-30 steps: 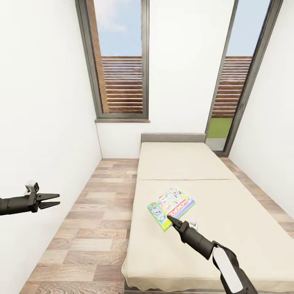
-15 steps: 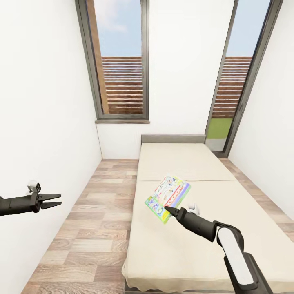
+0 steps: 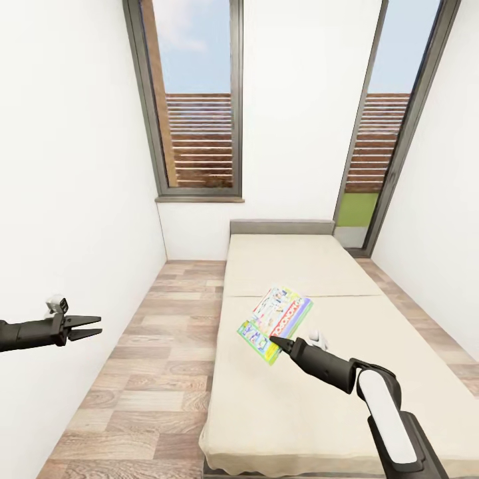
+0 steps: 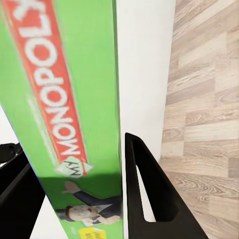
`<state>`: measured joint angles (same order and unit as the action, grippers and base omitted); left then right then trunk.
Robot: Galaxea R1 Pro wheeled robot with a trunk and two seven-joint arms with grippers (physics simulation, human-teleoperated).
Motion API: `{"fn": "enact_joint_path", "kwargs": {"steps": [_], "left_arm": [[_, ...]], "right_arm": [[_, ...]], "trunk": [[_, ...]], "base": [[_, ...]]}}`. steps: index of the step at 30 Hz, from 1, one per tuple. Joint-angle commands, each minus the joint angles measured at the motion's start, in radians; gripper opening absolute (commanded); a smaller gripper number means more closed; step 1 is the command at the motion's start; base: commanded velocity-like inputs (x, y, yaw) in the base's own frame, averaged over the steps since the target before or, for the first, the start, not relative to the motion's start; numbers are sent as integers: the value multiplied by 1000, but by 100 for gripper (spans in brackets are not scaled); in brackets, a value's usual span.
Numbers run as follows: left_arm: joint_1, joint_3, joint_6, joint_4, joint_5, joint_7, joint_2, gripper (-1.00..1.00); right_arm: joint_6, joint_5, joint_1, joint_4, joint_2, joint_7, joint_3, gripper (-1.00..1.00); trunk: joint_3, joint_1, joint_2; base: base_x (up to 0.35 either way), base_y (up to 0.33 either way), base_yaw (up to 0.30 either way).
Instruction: Put all the toys in the child's room - the three board games (two on the bed and one on the table), the two jigsaw puzzles on the table, and the tennis ball on the table - inside the toy box on the table in the child's room.
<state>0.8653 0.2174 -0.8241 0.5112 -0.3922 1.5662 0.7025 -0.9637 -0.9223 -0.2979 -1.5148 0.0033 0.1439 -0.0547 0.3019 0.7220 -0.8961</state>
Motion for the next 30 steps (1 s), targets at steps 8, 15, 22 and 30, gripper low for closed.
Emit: {"fn": "enact_joint_path", "kwargs": {"steps": [8, 15, 22, 30], "left_arm": [[1, 7, -10, 0, -4, 5, 1, 100], [1, 5, -10, 0, -4, 5, 0, 100], [1, 5, -10, 0, -4, 5, 0, 100], [1, 5, -10, 0, -4, 5, 0, 100]], "right_arm": [[-4, 10, -1, 0, 5, 9, -1, -100], [-7, 10, -1, 4, 1, 11, -2, -100], [-6, 9, 0, 4, 2, 11, -1, -100], [-2, 10, -1, 4, 7, 8, 1, -100]], "trunk": [[-24, -31, 55], [-46, -57, 104], [-68, -84, 153], [-93, -115, 209]], "base": [[0, 0, 0], [0, 0, 0], [0, 0, 0], [0, 0, 0]]}}
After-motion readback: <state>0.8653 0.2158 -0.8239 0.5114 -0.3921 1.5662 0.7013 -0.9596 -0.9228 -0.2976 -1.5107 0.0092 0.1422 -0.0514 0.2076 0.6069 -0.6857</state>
